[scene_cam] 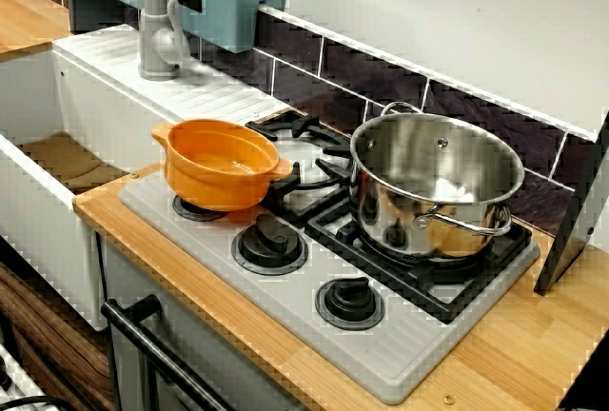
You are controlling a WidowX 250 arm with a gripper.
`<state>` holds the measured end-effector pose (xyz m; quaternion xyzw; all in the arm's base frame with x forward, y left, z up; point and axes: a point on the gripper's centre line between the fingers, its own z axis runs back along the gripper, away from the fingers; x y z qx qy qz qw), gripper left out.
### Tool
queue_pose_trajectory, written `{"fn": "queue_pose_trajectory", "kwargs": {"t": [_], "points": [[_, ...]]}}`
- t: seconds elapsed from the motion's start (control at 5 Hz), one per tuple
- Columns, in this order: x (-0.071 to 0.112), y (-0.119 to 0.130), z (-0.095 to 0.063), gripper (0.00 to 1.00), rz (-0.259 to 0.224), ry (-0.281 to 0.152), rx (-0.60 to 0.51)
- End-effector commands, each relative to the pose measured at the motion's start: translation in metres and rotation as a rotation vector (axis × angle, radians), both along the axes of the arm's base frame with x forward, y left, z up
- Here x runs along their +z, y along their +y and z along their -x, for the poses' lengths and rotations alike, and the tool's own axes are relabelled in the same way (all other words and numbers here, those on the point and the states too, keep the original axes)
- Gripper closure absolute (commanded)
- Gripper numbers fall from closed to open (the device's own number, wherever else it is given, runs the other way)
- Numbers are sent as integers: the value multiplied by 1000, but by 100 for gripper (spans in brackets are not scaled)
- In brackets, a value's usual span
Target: Lift pot from stove
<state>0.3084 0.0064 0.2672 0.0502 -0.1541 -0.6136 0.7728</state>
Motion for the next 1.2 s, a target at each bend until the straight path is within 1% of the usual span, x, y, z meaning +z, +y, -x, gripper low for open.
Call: {"fn": "queue_pose_trajectory", "kwargs": {"t": [0.0,0.2,0.4,0.6,0.8,1.0], "points": [[0,0,0,0,0,0,0],[-5,-29,-6,0,41,105,146],[7,-43,-11,0,97,169,227],[11,-49,-9,0,105,175,298],[10,-46,-1,0,9,191,502],[5,-43,7,0,-10,123,495]]}}
